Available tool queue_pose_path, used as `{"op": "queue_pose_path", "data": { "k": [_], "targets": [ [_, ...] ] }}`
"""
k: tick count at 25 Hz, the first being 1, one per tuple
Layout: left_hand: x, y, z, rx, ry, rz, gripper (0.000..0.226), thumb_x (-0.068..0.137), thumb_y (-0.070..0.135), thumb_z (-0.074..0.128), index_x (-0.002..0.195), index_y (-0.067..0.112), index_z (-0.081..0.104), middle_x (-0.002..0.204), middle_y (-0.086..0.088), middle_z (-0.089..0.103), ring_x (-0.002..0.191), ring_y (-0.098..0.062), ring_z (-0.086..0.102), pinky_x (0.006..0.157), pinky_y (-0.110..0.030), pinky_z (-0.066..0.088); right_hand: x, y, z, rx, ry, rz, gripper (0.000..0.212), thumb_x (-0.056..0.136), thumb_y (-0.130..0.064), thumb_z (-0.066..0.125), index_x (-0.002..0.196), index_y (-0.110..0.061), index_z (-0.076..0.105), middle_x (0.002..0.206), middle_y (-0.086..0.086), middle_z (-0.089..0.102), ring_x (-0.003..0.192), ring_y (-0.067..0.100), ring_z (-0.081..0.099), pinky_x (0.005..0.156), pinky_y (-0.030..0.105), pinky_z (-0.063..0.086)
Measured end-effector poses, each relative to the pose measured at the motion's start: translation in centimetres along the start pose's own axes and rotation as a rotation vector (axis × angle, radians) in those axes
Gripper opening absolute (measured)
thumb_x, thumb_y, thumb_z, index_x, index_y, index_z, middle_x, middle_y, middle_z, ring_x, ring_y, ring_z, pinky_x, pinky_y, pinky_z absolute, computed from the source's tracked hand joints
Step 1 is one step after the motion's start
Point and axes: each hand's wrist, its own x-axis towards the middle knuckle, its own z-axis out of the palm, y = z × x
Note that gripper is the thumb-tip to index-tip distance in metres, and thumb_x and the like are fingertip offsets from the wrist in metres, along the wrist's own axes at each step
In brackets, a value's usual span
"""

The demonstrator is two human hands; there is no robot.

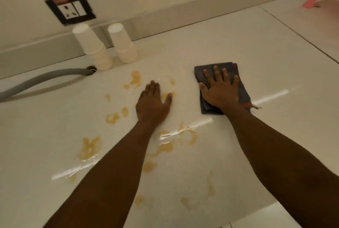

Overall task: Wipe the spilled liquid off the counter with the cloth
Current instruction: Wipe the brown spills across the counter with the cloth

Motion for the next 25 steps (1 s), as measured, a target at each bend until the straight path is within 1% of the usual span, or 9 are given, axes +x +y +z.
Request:
{"op": "queue_pose_path", "data": {
  "k": [4,7,8,10,12,15,18,21,25],
  "targets": [
    [0.0,-1.7,-1.6,-0.055,0.016,-0.007,0.061,0.097,0.048,0.031,0.150,0.019,0.026,0.159,0.002,0.023,0.147,-0.013,0.020,0.117,-0.031,0.019,-2.2,-6.1,0.9,-0.064,-0.029,-0.300,0.063,0.094,-0.060,0.009,0.152,-0.037,0.003,0.164,0.000,-0.002,0.150,0.026,-0.004,0.117,0.059,-0.005],
    [-0.1,-5.5,-2.8,0.004,0.075,-0.027,0.064,0.094,0.049,0.027,0.149,0.015,0.027,0.158,-0.003,0.027,0.147,-0.017,0.022,0.120,-0.034,0.014,-7.7,-4.2,1.3,-0.133,-0.054,-0.559,0.061,0.094,-0.061,0.006,0.151,-0.041,-0.001,0.163,-0.006,-0.007,0.150,0.020,-0.007,0.118,0.054,-0.005],
    [-0.2,-7.5,-3.3,0.028,0.078,-0.038,0.068,0.093,0.051,0.025,0.150,0.014,0.026,0.159,-0.004,0.026,0.147,-0.017,0.020,0.121,-0.035,0.012,-8.7,-3.0,1.3,-0.145,-0.054,-0.602,0.061,0.094,-0.062,0.007,0.151,-0.042,-0.002,0.162,-0.008,-0.008,0.149,0.018,-0.007,0.119,0.053,-0.004],
    [-0.5,-11.8,-4.2,0.075,0.086,-0.111,0.072,0.092,0.054,0.021,0.150,0.013,0.022,0.160,-0.005,0.022,0.148,-0.019,0.016,0.122,-0.038,0.009,-7.5,-0.7,0.8,-0.135,-0.020,-0.570,0.060,0.093,-0.063,0.008,0.150,-0.045,-0.001,0.162,-0.010,-0.002,0.150,0.017,-0.002,0.119,0.052,0.001],
    [-1.6,-19.7,-5.6,0.099,0.063,-0.290,0.072,0.094,0.055,0.019,0.151,0.012,0.017,0.161,-0.006,0.016,0.149,-0.020,0.013,0.122,-0.040,0.008,-3.2,-3.4,1.3,-0.115,-0.010,-0.488,0.062,0.091,-0.064,0.008,0.149,-0.045,0.000,0.164,-0.007,0.005,0.150,0.020,0.004,0.119,0.054,0.002],
    [-2.9,-24.6,-5.6,0.127,-0.037,-0.331,0.069,0.098,0.053,0.019,0.153,0.012,0.009,0.163,-0.006,0.006,0.150,-0.022,0.006,0.122,-0.042,0.006,2.0,-4.9,1.1,-0.090,0.016,-0.276,0.069,0.089,-0.069,0.011,0.151,-0.041,0.005,0.164,-0.002,0.005,0.150,0.025,0.003,0.117,0.059,0.000],
    [-3.8,-26.2,-4.8,0.079,-0.077,-0.315,0.069,0.098,0.055,0.019,0.153,0.016,0.004,0.163,-0.002,-0.001,0.150,-0.021,0.001,0.122,-0.040,0.004,4.1,-8.1,1.6,-0.100,-0.015,-0.203,0.074,0.087,-0.074,0.012,0.152,-0.039,0.002,0.164,0.000,-0.001,0.150,0.029,-0.002,0.116,0.061,-0.003],
    [-3.5,-25.4,-4.8,0.062,-0.046,-0.284,0.069,0.097,0.055,0.019,0.153,0.017,0.005,0.163,-0.001,0.001,0.150,-0.020,0.001,0.122,-0.039,0.005,4.2,-11.9,1.9,-0.078,-0.044,-0.241,0.073,0.088,-0.072,0.012,0.152,-0.037,0.002,0.164,0.001,-0.003,0.149,0.030,-0.005,0.116,0.062,-0.005],
    [-2.7,-24.3,-5.2,0.068,-0.006,-0.254,0.069,0.097,0.056,0.020,0.153,0.018,0.006,0.163,-0.001,0.003,0.150,-0.020,0.003,0.122,-0.038,0.006,1.9,-14.5,1.7,-0.091,-0.051,-0.453,0.065,0.093,-0.063,0.009,0.152,-0.037,0.002,0.164,0.000,-0.003,0.150,0.026,-0.004,0.117,0.058,-0.004]
  ]
}}
